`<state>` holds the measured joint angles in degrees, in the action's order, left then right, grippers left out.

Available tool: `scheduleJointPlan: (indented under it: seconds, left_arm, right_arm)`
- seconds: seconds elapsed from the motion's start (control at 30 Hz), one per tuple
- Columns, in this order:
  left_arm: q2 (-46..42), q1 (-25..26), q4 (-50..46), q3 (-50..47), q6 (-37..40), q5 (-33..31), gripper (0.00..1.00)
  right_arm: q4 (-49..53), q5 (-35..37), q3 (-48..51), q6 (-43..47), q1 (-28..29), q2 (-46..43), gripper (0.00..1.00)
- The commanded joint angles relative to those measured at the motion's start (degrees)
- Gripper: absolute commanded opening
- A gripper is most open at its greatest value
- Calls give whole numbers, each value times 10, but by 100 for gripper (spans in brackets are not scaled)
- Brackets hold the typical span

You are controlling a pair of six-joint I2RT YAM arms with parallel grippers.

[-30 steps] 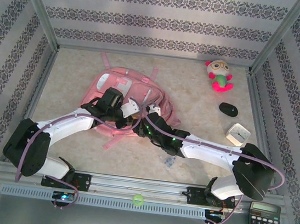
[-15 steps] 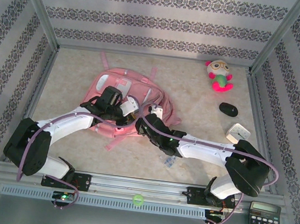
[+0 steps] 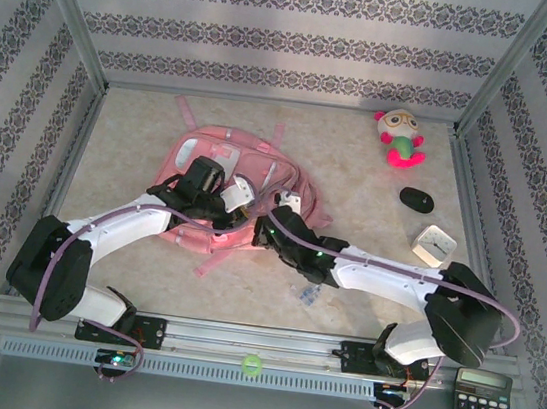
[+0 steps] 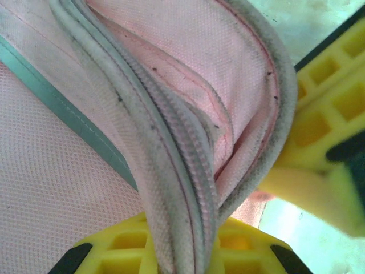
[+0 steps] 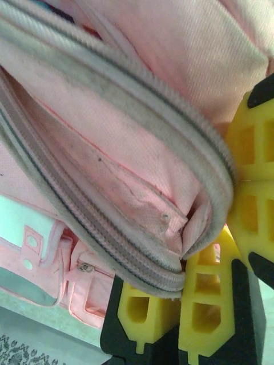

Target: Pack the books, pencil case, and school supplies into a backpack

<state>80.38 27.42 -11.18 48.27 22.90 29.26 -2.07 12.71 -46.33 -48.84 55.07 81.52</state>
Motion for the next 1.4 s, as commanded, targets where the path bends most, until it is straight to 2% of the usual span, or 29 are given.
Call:
scheduleJointPlan:
  seconds: [0.0,0.2,0.3,0.33,0.47,0.57,0.67,0.77,1.07,1.2,1.37]
  left_arm:
    - [-21,-11,-98,6,55,-50,0]
    - [-26,-11,-140,5,120,-119,0]
    - [-27,-12,-148,10,118,-129,0]
    - [-30,-13,-143,11,107,-115,0]
    - [-33,-18,-124,17,31,1,1]
    - [-23,-17,-121,21,-34,60,1]
    - [-16,-17,-110,16,-80,96,1]
    - [-10,-17,-105,14,-113,106,1]
    - [20,-20,-121,42,-139,137,0]
    - [23,-24,-117,47,-148,148,0]
    - [24,-34,-112,51,-157,161,0]
  right_arm:
    - [141,-9,20,38,-77,-46,0]
    - [205,-161,-7,124,-148,-63,0]
    - [212,-229,-25,160,-158,-48,0]
    - [198,-248,-26,166,-151,-44,3]
    - [136,-254,-32,176,-85,-37,23]
    - [81,-241,-41,158,-38,-28,30]
    - [57,-168,-54,132,-6,-18,32]
    - [14,-108,-39,89,-1,-7,33]
    - [-25,-56,-4,42,3,27,33]
    - [-26,4,21,47,12,14,31]
    - [-43,-1,63,69,14,-18,31]
